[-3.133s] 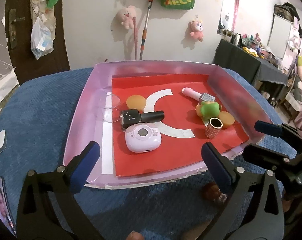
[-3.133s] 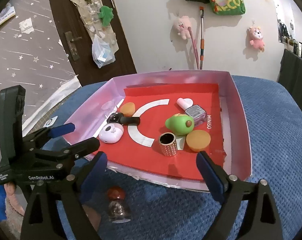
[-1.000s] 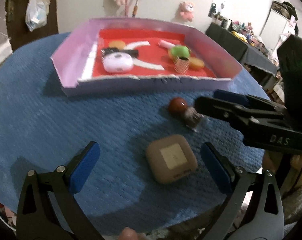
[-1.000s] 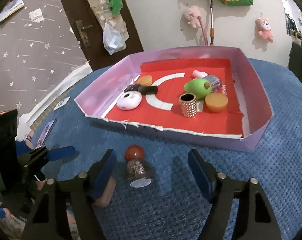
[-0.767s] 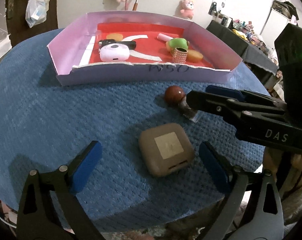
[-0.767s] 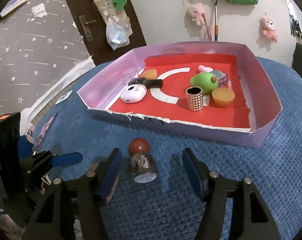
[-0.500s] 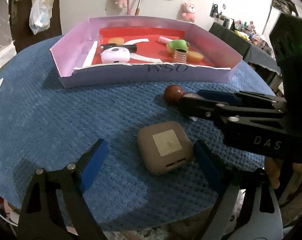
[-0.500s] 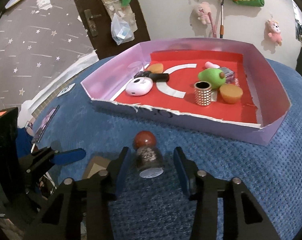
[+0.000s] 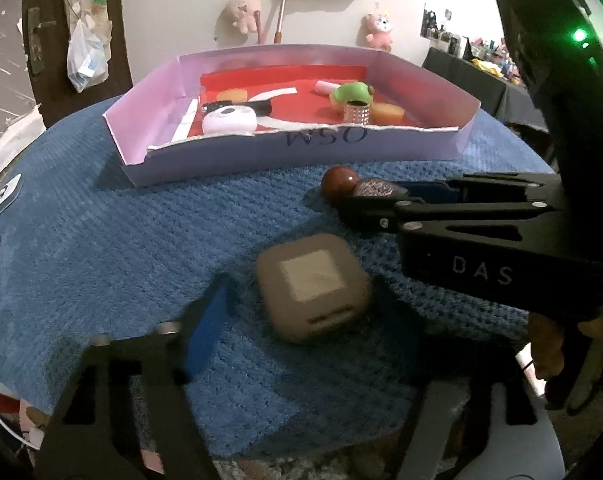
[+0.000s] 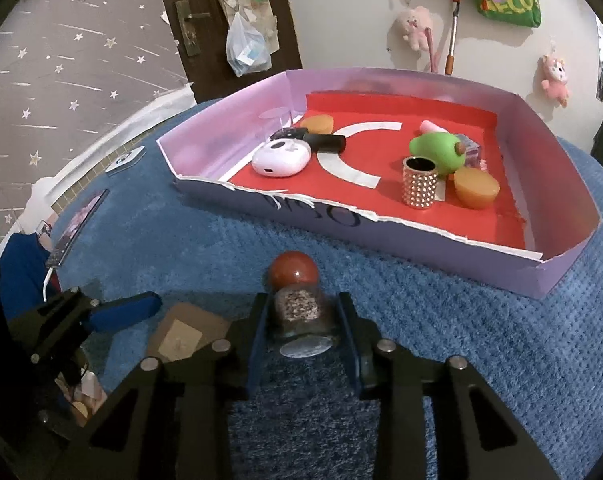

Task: Organize rigid objects
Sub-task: 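Close left tool on the brown square pad while right tool closes on the brown-lidded glass jar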

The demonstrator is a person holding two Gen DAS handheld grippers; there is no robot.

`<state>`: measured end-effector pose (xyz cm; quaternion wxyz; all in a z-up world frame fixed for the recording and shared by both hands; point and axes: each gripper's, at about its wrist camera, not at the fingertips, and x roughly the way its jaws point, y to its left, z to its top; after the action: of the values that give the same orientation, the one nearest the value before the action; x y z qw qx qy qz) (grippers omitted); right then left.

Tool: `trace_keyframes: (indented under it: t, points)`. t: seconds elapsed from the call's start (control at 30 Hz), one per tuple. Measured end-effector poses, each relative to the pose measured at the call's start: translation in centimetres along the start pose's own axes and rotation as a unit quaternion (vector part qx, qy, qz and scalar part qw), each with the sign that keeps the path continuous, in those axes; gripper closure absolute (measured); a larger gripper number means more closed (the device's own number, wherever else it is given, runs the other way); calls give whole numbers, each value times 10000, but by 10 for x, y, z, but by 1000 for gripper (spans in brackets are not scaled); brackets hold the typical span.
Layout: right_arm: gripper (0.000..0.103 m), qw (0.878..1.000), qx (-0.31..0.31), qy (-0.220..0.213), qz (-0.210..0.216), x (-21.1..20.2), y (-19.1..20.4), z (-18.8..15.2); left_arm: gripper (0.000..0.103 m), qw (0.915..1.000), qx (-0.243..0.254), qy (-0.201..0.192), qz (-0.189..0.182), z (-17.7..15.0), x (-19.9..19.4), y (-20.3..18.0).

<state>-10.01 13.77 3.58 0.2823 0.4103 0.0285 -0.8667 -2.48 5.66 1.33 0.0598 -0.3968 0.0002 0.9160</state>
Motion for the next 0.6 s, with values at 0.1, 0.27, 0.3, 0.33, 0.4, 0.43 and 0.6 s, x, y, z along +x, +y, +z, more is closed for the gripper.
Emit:
trace_keyframes:
  t: [0.1,0.27,0.3,0.33,0.4,0.43,0.6]
  points:
    - [68,9999,106,4,44,0,-3,1,49,9999,-68,10,-119,1,0,5]
    - [68,9996,241,-43,172,-5,-5,2,51,9995,-156,15,-258,3,-2,10]
    - [68,9994,262,-61,201,-7,-6,3,51,9994,-180,14,-288,3,-2,11]
    - [68,9993,275,-86,220,-8,-6,4,51,9993,-206,11,-319,4,-2,13]
    - [69,9992,289,-140,243,-12,-6,6,52,9991,-236,3,-338,6,-3,15]
    - [69,9991,301,-164,258,-14,-6,7,52,9991,-243,-6,-346,6,-3,15]
    - [69,9987,322,-257,295,-22,-6,11,52,9989,-246,-152,-368,12,-9,18]
